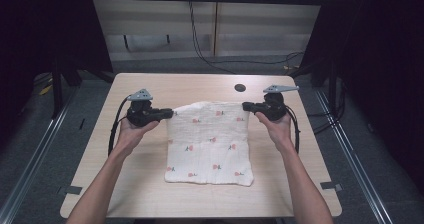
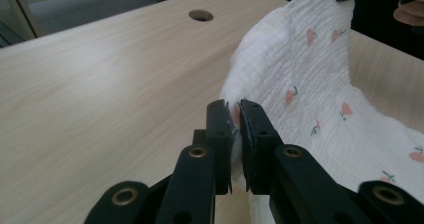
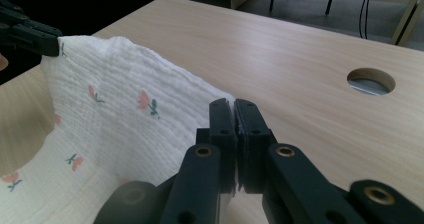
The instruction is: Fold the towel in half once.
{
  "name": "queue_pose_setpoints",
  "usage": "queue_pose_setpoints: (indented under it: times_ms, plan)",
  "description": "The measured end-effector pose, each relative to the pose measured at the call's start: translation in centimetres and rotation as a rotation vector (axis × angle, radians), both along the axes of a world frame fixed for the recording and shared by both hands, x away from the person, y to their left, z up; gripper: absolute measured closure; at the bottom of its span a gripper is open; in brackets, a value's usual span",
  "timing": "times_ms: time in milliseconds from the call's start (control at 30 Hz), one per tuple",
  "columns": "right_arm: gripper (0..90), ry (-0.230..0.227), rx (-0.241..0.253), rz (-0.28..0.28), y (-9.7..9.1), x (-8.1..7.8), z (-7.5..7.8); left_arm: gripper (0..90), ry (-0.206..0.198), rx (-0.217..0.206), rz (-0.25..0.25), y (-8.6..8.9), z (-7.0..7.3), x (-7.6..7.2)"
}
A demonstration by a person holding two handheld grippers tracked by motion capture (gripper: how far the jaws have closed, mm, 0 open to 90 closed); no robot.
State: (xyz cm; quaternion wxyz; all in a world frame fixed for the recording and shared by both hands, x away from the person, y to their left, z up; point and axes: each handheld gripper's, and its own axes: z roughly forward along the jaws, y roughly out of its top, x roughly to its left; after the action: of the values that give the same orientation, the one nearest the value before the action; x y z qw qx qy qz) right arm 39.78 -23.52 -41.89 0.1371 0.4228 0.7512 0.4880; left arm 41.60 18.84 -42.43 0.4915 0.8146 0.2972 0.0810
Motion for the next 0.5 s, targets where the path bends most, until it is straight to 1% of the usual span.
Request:
queue_pose_setpoints:
  times_ms: [33,67,133,167,200,233,267,300,333,367,400,433,467,500]
  plan:
    - [87.7,-0.003,0.011,0.005,-0.1,0.0,0.3,83.9,-0.013,-0.013,-0.004,-0.1,0.6,-0.1]
    - [87.7,-0.003,0.011,0.005,-0.1,0.0,0.3,83.9,-0.013,-0.013,-0.004,-0.1,0.6,-0.1]
    - [87.7,-0.015,0.015,0.005,-0.2,0.0,0.7,83.9,-0.029,-0.003,-0.002,-0.2,0.8,-0.3]
    - [87.7,-0.017,0.015,0.011,-0.3,-0.2,0.7,83.9,-0.033,0.005,-0.006,-0.4,0.4,-0.8]
    - [87.7,-0.012,0.016,0.017,-0.3,-0.4,0.5,83.9,-0.033,0.005,-0.006,-0.4,0.4,-0.8]
    - [87.8,-0.009,0.004,0.015,-0.3,-0.6,0.3,83.8,-0.031,0.023,-0.018,-0.6,-0.3,-1.1]
    - [87.8,-0.009,0.004,0.015,-0.3,-0.6,0.3,83.9,-0.031,0.023,-0.018,-0.6,-0.3,-1.1]
    - [87.7,0.001,0.0,0.015,-0.3,-0.8,0.1,83.9,-0.027,0.024,-0.022,-0.7,-0.6,-1.3]
    - [87.7,0.003,0.0,0.025,-0.3,-1.0,-0.1,83.8,-0.025,0.026,-0.022,-0.7,-0.8,-1.4]
    - [87.7,0.003,-0.003,0.023,-0.3,-1.2,-0.3,83.8,-0.025,0.033,-0.024,-0.8,-1.0,-1.6]
    - [87.8,0.007,-0.006,0.028,-0.4,-1.4,-0.5,83.8,-0.028,0.043,-0.028,-0.9,-1.2,-1.7]
    - [87.7,0.014,-0.021,0.037,-0.4,-1.8,-0.8,83.8,-0.032,0.044,-0.034,-0.8,-1.3,-2.0]
    - [87.7,0.014,-0.021,0.037,-0.4,-1.8,-0.8,83.8,-0.032,0.044,-0.034,-0.8,-1.3,-2.0]
    - [87.7,0.02,-0.021,0.045,-0.5,-2.3,-0.9,83.8,-0.041,0.053,-0.04,-0.8,-1.1,-2.4]
